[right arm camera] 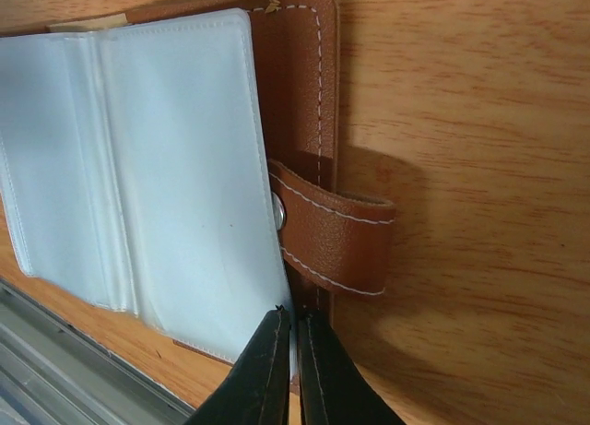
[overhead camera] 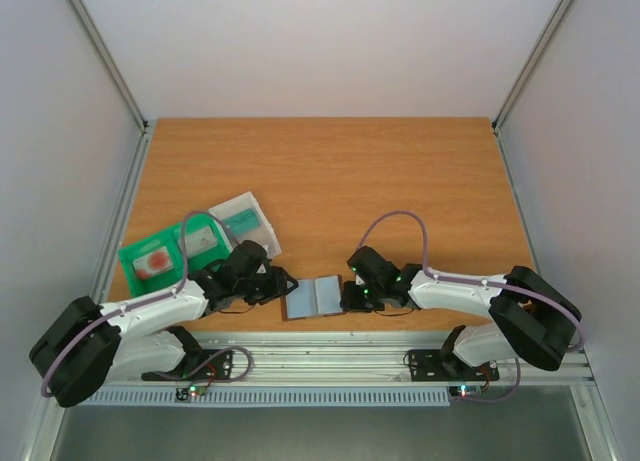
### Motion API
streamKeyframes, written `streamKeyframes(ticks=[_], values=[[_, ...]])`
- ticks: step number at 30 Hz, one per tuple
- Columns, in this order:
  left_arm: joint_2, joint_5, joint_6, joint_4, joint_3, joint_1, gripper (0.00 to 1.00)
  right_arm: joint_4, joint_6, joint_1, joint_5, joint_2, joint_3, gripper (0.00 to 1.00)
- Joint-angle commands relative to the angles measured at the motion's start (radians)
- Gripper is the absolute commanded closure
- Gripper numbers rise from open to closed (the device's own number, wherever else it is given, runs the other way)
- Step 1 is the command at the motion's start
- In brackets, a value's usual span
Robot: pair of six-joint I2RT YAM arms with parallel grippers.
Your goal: Take the credit cards out of the card holder
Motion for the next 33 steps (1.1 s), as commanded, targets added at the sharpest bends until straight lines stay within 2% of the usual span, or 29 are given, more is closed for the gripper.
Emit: streamKeyframes(ticks=[1,12,18,22,27,30,33], values=[[0.034,-0.009,-0.025,0.079,-0.017,-0.007,0.56,-0.001,0.021,0.007,0.013,0.016,-0.026,0.93],[0.064,-0.044,-0.026,0.050,-0.030,-0.014,0.49,0.015,0.021,0.008,0.009,0.022,-0.033,0.94],[0.096,-0.032,-0.031,0.074,-0.031,-0.015,0.51,0.025,0.024,0.008,0.009,0.032,-0.031,0.94],[0.126,-0.004,-0.041,0.132,-0.031,-0.015,0.60,0.032,0.026,0.007,0.003,0.038,-0.031,0.94],[0.124,0.025,-0.057,0.177,-0.030,-0.018,0.81,0.035,0.028,0.007,0.003,0.039,-0.034,0.95],[0.099,0.028,-0.066,0.188,-0.031,-0.026,0.97,0.038,0.030,0.007,0.003,0.042,-0.034,0.95],[0.066,0.047,-0.087,0.263,-0.055,-0.028,1.00,0.046,0.032,0.007,0.001,0.047,-0.035,0.95]])
